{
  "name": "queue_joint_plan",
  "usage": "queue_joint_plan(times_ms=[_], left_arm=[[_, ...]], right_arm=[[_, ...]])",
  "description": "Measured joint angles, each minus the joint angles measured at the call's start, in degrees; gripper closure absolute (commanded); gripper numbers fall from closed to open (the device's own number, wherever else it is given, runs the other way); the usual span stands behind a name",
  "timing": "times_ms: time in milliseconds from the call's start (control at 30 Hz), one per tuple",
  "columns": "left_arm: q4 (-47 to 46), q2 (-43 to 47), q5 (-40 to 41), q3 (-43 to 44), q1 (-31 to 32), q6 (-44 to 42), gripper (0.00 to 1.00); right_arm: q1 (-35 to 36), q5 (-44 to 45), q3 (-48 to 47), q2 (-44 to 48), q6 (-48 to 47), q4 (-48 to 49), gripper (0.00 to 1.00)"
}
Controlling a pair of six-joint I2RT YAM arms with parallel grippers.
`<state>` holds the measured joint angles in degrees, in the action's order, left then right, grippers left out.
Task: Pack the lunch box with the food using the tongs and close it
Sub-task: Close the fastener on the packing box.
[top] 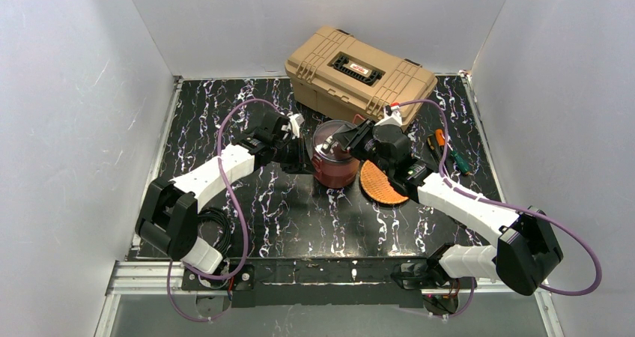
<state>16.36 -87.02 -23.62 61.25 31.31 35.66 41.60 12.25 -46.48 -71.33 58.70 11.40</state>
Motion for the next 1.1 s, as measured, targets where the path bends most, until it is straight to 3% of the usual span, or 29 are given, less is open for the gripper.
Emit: queue_joint_plan(times_ms=[500,1100], left_arm=[[-6.0,-2.7,-1.2,-0.5,-0.2,8.2,0.91],[-1.6,-7.9,-3.0,5.7,-0.1,14.8,0.98]], right_arm=[[-0.2,1.6,1.6,0.0,0.3,2.3,0.81],[0.1,5.3,3.3,0.0,1.1,5.2,0.85]])
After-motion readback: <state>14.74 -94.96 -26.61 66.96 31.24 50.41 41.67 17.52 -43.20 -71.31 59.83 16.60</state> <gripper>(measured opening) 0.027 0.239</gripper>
